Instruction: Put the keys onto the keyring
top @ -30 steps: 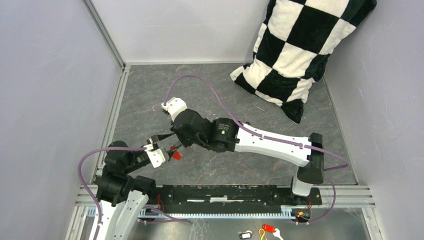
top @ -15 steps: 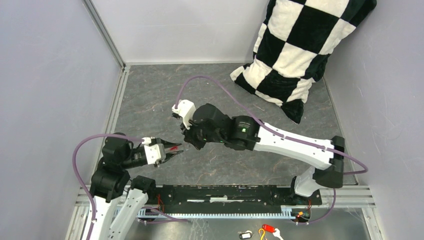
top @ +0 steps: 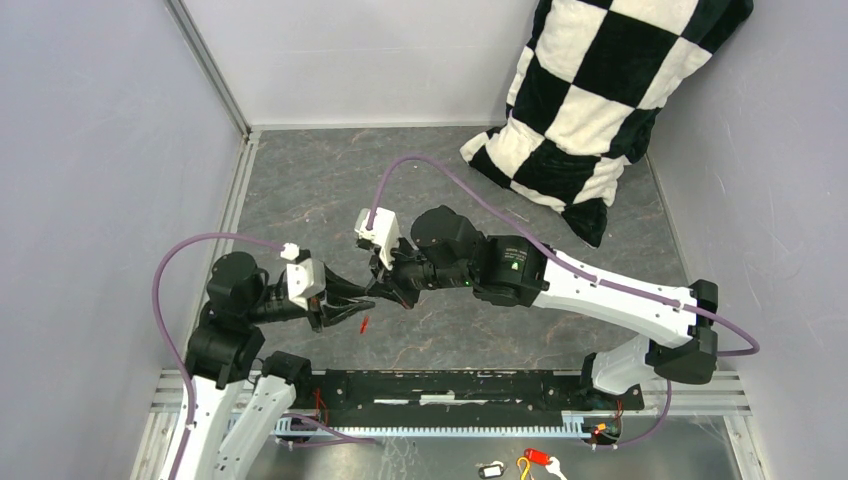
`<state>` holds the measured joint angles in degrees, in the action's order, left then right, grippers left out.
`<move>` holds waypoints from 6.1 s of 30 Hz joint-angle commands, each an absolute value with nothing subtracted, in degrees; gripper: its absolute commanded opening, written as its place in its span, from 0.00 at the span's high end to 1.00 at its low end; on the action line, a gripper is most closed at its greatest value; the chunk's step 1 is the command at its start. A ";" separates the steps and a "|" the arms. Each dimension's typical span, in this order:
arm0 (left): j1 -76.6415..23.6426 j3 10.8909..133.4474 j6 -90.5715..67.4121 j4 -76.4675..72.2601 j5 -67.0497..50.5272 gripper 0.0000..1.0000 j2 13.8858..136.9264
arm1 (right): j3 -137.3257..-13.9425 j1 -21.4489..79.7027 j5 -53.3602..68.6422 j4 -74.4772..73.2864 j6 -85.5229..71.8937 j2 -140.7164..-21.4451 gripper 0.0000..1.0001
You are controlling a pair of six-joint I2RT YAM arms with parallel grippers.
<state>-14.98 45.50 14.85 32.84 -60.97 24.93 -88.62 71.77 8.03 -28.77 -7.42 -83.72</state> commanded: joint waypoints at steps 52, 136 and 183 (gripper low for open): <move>-15.03 54.69 12.47 32.76 -74.88 0.98 30.34 | -79.77 69.16 29.92 -12.59 -10.16 -76.53 1.00; -15.03 46.61 -25.63 7.74 -51.88 0.98 25.93 | -56.89 67.68 9.30 23.65 -16.96 -66.63 0.97; -15.08 57.56 32.99 45.35 -76.81 0.58 43.45 | -97.51 67.86 20.97 -43.40 2.21 -84.93 1.00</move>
<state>-15.09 57.06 31.99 47.18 -71.37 43.24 -93.19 67.51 18.26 -43.83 1.48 -83.55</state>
